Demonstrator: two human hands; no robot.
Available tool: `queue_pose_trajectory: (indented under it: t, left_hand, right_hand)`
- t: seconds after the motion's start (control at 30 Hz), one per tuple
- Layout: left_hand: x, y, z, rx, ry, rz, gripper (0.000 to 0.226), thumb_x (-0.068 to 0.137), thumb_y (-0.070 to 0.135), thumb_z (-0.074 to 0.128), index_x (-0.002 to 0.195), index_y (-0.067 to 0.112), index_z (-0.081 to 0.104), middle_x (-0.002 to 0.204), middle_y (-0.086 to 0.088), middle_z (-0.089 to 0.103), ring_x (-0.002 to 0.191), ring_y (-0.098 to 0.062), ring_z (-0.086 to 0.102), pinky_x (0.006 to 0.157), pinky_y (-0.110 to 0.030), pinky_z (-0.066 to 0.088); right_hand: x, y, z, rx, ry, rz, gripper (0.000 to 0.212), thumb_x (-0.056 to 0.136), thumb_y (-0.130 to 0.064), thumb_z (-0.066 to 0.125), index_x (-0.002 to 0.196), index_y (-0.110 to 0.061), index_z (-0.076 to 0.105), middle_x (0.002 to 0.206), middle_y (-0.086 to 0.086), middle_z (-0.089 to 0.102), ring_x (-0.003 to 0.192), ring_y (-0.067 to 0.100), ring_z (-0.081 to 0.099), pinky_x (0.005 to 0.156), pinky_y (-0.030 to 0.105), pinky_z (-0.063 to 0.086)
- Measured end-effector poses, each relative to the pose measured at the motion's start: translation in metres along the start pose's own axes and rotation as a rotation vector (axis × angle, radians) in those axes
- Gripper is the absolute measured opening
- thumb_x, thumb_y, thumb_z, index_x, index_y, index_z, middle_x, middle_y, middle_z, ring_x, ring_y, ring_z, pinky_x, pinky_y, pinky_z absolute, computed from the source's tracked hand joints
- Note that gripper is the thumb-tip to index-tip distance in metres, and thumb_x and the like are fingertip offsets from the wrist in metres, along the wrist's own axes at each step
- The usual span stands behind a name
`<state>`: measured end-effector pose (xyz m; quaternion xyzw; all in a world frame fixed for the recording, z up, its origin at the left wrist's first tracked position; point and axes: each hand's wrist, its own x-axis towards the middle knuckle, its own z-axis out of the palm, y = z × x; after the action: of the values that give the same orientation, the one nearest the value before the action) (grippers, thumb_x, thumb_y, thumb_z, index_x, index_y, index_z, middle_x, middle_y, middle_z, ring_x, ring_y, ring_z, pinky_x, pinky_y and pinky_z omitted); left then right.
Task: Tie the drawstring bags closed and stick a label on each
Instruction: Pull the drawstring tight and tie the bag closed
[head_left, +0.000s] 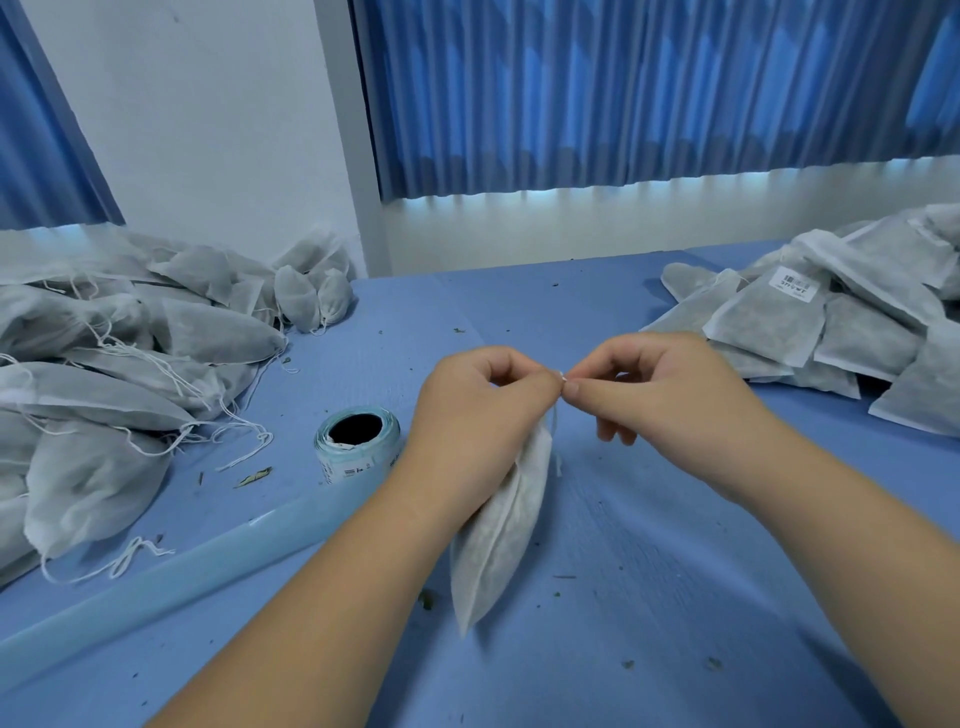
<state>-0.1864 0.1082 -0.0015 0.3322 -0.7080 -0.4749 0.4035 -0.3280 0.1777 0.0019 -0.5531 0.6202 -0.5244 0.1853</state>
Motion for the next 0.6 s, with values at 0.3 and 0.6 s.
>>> queue_pose_trajectory:
  t: [0.3, 0.6]
  left_hand:
    - [0.0017, -0.0014, 0.0014, 0.042, 0.043, 0.018, 0.023, 0.087, 0.019, 0.068, 0.064, 0.019, 0.065, 0.040, 0.016, 0.039, 0.034, -0.003, 0.031, 0.037, -0.011, 0.024]
    - [0.0020, -0.0025, 0.0017, 0.058, 0.046, 0.056, 0.018, 0.086, 0.017, 0.066, 0.068, 0.017, 0.070, 0.058, 0.012, 0.059, 0.040, 0.000, 0.039, 0.041, -0.009, 0.028]
  right_hand:
    - [0.0004, -0.0007, 0.0068, 0.266, 0.057, 0.117, 0.014, 0.079, -0.008, 0.069, 0.067, -0.014, 0.071, 0.071, 0.003, 0.070, 0.059, 0.013, 0.065, 0.048, 0.019, 0.044]
    - [-0.0004, -0.0006, 0.0059, 0.070, 0.094, 0.044, 0.023, 0.078, -0.001, 0.061, 0.086, -0.022, 0.070, 0.059, -0.004, 0.064, 0.053, 0.008, 0.058, 0.052, 0.020, 0.048]
